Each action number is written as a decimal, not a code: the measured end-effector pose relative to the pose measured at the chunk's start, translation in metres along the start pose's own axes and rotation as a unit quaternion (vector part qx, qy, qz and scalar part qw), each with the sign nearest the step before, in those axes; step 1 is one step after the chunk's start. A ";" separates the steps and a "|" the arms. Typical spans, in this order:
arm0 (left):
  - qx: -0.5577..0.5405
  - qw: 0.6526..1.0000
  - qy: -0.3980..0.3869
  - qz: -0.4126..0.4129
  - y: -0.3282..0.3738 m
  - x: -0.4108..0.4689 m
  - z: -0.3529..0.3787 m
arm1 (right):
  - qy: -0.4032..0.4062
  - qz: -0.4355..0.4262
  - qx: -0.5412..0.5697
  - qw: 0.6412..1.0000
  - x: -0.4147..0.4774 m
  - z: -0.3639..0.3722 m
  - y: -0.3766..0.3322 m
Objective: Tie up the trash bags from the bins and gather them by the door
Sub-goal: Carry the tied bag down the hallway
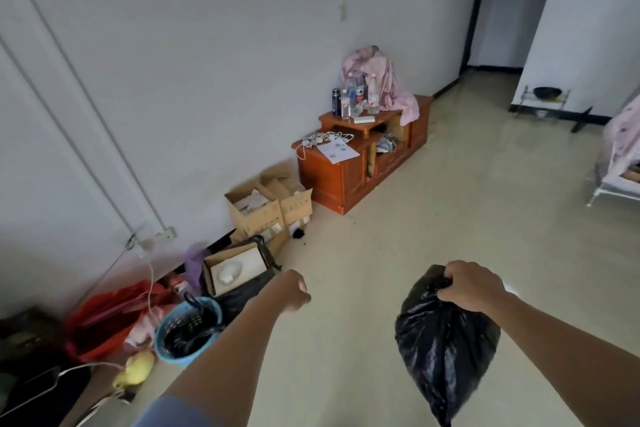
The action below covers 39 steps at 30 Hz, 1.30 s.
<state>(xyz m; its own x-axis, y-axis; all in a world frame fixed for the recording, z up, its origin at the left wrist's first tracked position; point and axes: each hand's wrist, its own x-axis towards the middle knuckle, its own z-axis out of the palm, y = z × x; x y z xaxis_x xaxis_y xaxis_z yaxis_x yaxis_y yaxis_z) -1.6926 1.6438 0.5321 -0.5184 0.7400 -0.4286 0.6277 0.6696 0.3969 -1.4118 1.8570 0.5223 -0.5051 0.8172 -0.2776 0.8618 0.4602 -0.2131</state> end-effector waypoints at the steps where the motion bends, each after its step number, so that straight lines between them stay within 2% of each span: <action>1: 0.006 1.000 0.001 0.007 0.006 0.027 -0.010 | 0.003 0.003 0.001 1.000 0.024 -0.005 0.000; 9: 0.046 0.997 -0.015 0.059 0.082 0.239 -0.094 | 0.034 0.073 0.042 0.996 0.197 -0.058 0.016; 12: 0.073 0.993 0.001 0.097 0.131 0.310 -0.128 | 0.049 0.096 0.049 0.993 0.248 -0.086 0.031; 19: 0.097 0.979 -0.036 0.176 0.265 0.457 -0.147 | 0.073 0.151 0.058 0.984 0.380 -0.139 0.103; 29: 0.096 0.976 -0.052 0.186 0.463 0.662 -0.169 | 0.073 0.163 0.053 0.983 0.617 -0.245 0.234; 36: 0.077 0.984 -0.059 0.150 0.559 0.807 -0.200 | 0.081 0.144 0.065 0.984 0.774 -0.314 0.289; 39: 0.113 0.980 -0.069 0.150 0.604 0.883 -0.201 | 0.086 0.153 0.060 0.983 0.851 -0.332 0.320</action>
<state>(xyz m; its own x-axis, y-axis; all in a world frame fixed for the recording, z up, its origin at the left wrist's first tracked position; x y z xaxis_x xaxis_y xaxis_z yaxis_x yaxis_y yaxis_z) -1.8882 2.7146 0.5567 -0.2176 0.8752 -0.4320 0.8599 0.3813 0.3393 -1.5503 2.8148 0.5293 -0.1985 0.9624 -0.1853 0.9551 0.1475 -0.2570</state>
